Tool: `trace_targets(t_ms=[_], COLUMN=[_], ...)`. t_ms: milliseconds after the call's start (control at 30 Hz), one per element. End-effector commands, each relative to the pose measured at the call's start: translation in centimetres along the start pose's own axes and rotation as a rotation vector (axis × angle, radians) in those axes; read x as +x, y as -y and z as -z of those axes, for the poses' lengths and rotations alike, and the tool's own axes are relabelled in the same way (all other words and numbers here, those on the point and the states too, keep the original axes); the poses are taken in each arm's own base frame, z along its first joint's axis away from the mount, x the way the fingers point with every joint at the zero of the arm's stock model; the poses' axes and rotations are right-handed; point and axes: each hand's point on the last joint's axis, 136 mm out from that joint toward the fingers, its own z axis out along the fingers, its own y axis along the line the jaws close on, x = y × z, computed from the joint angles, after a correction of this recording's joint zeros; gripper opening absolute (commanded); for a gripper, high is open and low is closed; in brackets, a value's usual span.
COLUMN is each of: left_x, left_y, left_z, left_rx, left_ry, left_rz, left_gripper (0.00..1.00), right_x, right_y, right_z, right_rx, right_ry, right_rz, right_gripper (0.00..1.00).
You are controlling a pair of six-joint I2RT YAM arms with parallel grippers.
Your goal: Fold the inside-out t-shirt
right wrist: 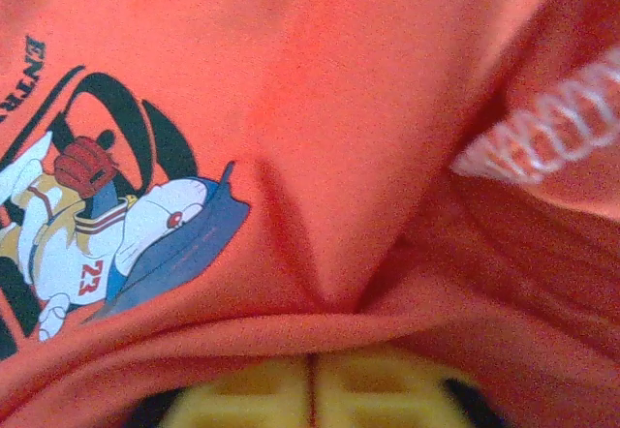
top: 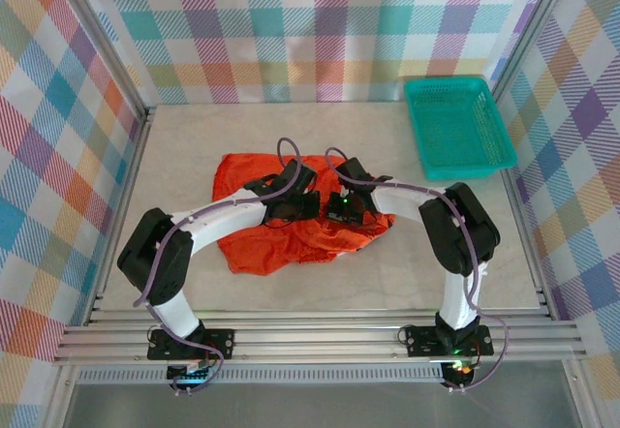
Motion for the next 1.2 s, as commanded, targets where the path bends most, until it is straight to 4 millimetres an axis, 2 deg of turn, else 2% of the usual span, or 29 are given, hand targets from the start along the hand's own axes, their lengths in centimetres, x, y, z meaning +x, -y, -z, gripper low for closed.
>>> trace_targets(t_ms=[0, 133, 233, 400, 500, 567, 667, 700, 800, 867, 1000, 1167], left_x=[-1.2, -2.1, -2.9, -3.6, -3.5, -3.1, -3.6, -3.6, -3.5, -3.4, -3.3, -3.1], left_y=[-0.7, -1.7, -1.3, -0.5, -0.3, -0.2, 0.2, 0.3, 0.2, 0.2, 0.1, 0.1], left_z=[1.6, 1.2, 0.9, -0.4, -1.3, -1.5, -1.1, -1.0, -0.9, -0.9, -1.0, -0.8], left_rx=[-0.008, 0.009, 0.035, 0.058, 0.064, 0.075, 0.099, 0.104, 0.103, 0.102, 0.103, 0.103], left_ry=[0.038, 0.041, 0.036, 0.032, 0.016, -0.002, 0.028, 0.032, 0.027, 0.025, 0.019, 0.014], left_rz=[0.005, 0.037, 0.045, 0.04, 0.041, 0.032, 0.028, 0.027, 0.028, 0.03, 0.037, 0.038], left_gripper=[0.0, 0.0, 0.0, 0.0, 0.0, 0.0, 0.0, 0.0, 0.0, 0.0, 0.0, 0.0], right_x=[-1.2, -0.5, 1.1, 3.1, 2.4, 1.1, -0.6, -0.8, 0.0, 0.9, 1.9, 2.0], right_y=[-2.3, -4.5, -5.1, -5.6, -5.6, -4.7, -2.7, -2.1, -1.1, -0.8, -0.3, -0.4], right_z=[3.7, 10.6, 14.4, 17.9, 18.8, 18.5, 17.0, 16.3, 14.0, 12.4, 8.9, 4.8], right_rx=[-0.04, -0.121, -0.203, -0.412, -0.526, -0.527, -0.404, -0.361, -0.273, -0.215, -0.128, -0.036], right_ry=[0.048, 0.074, 0.046, -0.029, -0.031, -0.011, 0.017, 0.018, -0.011, -0.031, -0.056, -0.095], right_rz=[0.039, 0.13, 0.157, 0.114, 0.064, 0.027, 0.028, 0.034, 0.053, 0.082, 0.118, 0.163], right_gripper=[0.0, 0.0, 0.0, 0.0, 0.0, 0.0, 0.0, 0.04, 0.26, 0.36, 0.49, 0.55])
